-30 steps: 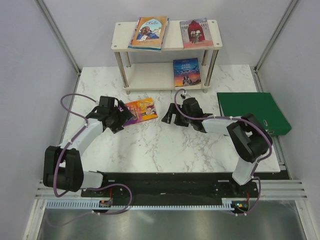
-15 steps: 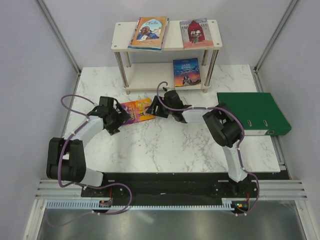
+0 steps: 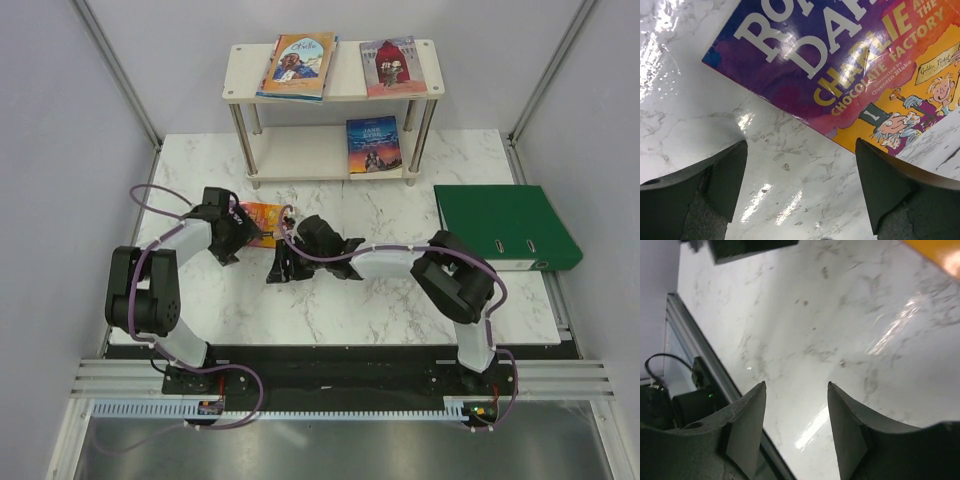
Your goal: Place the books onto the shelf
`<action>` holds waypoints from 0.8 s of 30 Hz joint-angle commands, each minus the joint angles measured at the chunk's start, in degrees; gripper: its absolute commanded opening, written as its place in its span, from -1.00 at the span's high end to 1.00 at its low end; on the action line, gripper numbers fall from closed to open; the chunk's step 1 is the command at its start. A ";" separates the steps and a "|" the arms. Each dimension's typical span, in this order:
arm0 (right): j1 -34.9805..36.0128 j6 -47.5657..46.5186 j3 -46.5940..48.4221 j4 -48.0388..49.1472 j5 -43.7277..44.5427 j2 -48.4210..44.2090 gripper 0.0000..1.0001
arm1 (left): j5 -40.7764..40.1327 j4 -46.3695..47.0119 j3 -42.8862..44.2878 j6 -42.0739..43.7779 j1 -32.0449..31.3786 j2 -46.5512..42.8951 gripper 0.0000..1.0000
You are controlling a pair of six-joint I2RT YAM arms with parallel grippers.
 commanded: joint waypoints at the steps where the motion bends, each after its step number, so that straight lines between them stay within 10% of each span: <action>1: -2.49 -1.57 -3.83 -2.10 2.39 -8.03 -0.21 | -1.47 2.41 -0.63 1.91 1.91 -1.47 -0.89; 8: -9.36 -2.27 -5.95 -2.71 5.29 -8.22 -0.24 | 1.78 2.68 5.16 4.01 4.20 4.06 -0.47; 24: -11.56 -3.59 17.50 -5.61 12.58 11.81 -0.37 | 5.72 2.68 1.84 3.49 5.61 0.12 -0.44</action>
